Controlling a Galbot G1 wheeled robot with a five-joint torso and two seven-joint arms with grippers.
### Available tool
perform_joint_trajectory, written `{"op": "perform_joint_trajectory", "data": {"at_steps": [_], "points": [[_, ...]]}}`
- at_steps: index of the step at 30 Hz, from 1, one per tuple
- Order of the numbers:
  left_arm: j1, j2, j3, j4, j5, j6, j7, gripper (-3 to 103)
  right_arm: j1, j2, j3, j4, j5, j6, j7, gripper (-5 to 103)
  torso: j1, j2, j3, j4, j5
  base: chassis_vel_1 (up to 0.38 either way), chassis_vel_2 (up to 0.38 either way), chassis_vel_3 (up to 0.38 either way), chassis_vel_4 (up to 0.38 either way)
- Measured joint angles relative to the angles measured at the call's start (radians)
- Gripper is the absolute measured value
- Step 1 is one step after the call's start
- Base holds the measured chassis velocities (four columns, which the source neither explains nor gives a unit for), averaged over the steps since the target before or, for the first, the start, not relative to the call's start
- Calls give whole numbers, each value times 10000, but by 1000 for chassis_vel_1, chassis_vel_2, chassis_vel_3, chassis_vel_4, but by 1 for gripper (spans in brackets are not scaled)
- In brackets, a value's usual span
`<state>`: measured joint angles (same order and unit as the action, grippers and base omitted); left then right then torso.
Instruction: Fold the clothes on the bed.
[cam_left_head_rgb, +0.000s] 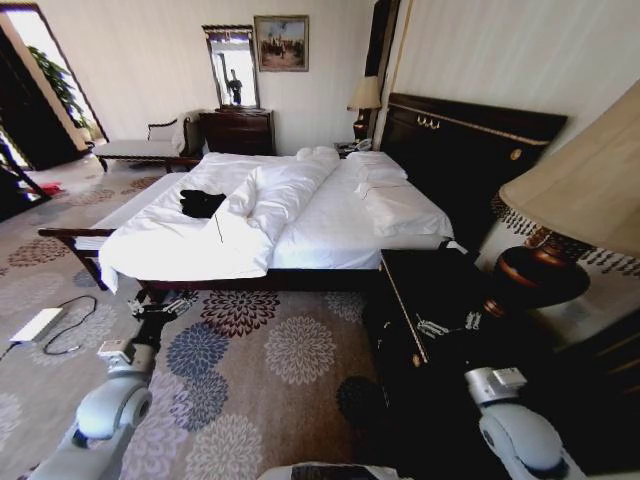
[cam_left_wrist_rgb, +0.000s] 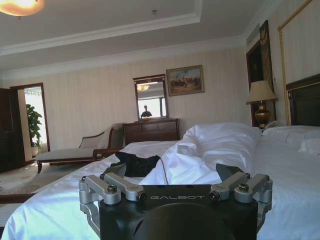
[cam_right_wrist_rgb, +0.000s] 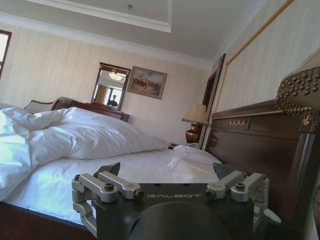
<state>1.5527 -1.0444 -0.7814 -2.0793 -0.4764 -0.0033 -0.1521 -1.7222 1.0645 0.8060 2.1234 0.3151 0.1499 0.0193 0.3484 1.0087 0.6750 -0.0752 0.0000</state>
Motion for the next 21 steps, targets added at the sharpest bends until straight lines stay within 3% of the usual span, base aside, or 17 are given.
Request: {"op": "perform_joint_trajectory", "data": {"at_steps": [21], "points": [[453,-354,353,186,205,-166,53,100,-267,430,18,-26,-432,191,-265,100,-1,1,0,0,0,0,0,0,0]]}}
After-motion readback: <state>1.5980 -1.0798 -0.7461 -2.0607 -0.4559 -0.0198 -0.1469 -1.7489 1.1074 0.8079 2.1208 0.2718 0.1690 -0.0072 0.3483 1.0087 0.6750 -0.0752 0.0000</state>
